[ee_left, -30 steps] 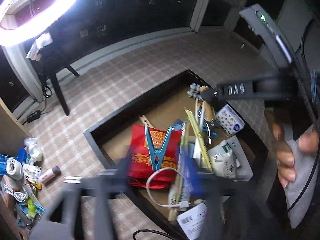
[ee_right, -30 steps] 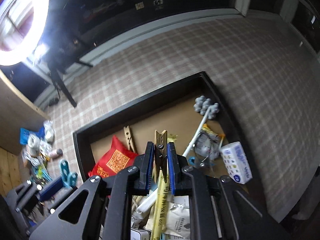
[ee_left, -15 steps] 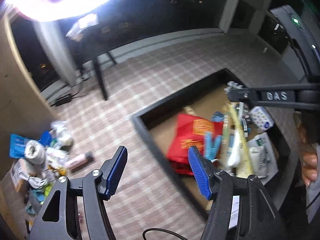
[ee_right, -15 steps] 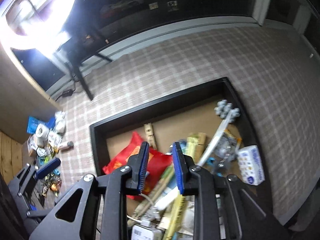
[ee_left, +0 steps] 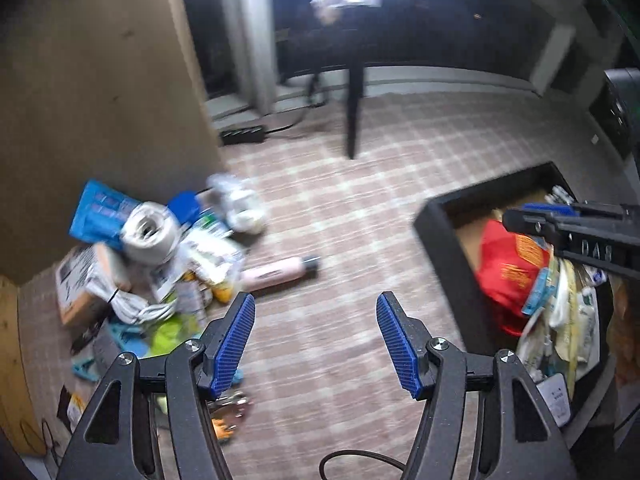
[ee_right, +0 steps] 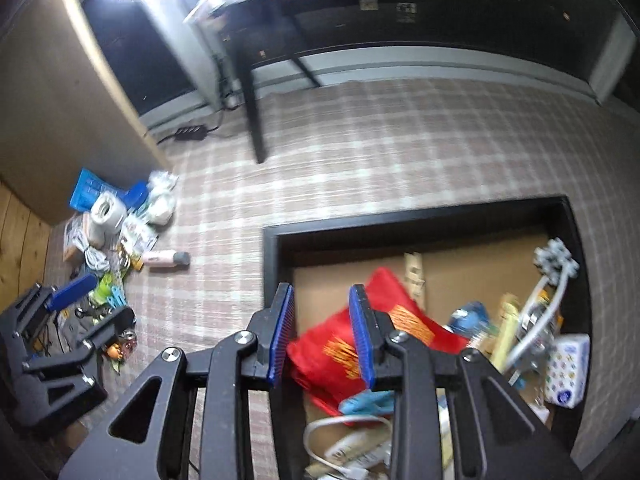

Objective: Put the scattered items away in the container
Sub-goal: 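Move both grippers back over the pile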

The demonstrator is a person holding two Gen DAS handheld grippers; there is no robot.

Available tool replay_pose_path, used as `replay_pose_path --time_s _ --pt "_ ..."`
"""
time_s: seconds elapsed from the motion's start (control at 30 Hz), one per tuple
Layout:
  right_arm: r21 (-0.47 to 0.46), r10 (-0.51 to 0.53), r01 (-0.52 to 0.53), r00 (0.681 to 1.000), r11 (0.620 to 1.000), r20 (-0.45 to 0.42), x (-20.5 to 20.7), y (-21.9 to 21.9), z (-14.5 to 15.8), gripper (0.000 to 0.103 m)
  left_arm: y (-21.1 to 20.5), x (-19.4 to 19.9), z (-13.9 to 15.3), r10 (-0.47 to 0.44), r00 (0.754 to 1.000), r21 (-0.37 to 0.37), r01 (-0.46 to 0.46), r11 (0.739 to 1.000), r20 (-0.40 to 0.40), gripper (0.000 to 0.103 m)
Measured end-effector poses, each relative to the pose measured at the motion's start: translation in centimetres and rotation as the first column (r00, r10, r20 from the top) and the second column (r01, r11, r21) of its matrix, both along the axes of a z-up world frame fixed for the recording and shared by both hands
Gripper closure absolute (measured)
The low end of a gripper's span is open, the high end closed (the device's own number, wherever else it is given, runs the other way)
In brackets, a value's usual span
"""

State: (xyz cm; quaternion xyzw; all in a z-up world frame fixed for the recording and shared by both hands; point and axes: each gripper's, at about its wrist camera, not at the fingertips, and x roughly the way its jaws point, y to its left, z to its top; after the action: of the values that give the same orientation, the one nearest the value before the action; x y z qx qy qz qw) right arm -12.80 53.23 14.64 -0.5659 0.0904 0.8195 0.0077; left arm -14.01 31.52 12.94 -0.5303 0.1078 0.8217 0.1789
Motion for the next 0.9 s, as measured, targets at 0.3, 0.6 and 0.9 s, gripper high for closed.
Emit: replay_pose_path --time_s 0.3,0.6,0.9 --pt "0.059 0.208 -0.207 0.978 0.976 -0.003 -2.4 -6.8 -1.6 0.074 -5.0 -1.2 -0.7 0.134 0.991 -0.033 -0.134 0.99 -0.016 0.043" --pt "0.08 0.353 -0.352 0.936 0.933 0.0 -4.1 -11.6 -2.8 0.074 -8.5 -2.2 -2.7 0.192 0.981 -0.043 -0.191 0.981 0.012 0.045" --pt "0.09 0.473 -0.473 0.881 0.877 0.019 -5.5 -14.6 -4.3 0.074 -10.2 -3.4 -4.5 0.218 0.974 -0.039 -0.216 0.976 0.057 0.047"
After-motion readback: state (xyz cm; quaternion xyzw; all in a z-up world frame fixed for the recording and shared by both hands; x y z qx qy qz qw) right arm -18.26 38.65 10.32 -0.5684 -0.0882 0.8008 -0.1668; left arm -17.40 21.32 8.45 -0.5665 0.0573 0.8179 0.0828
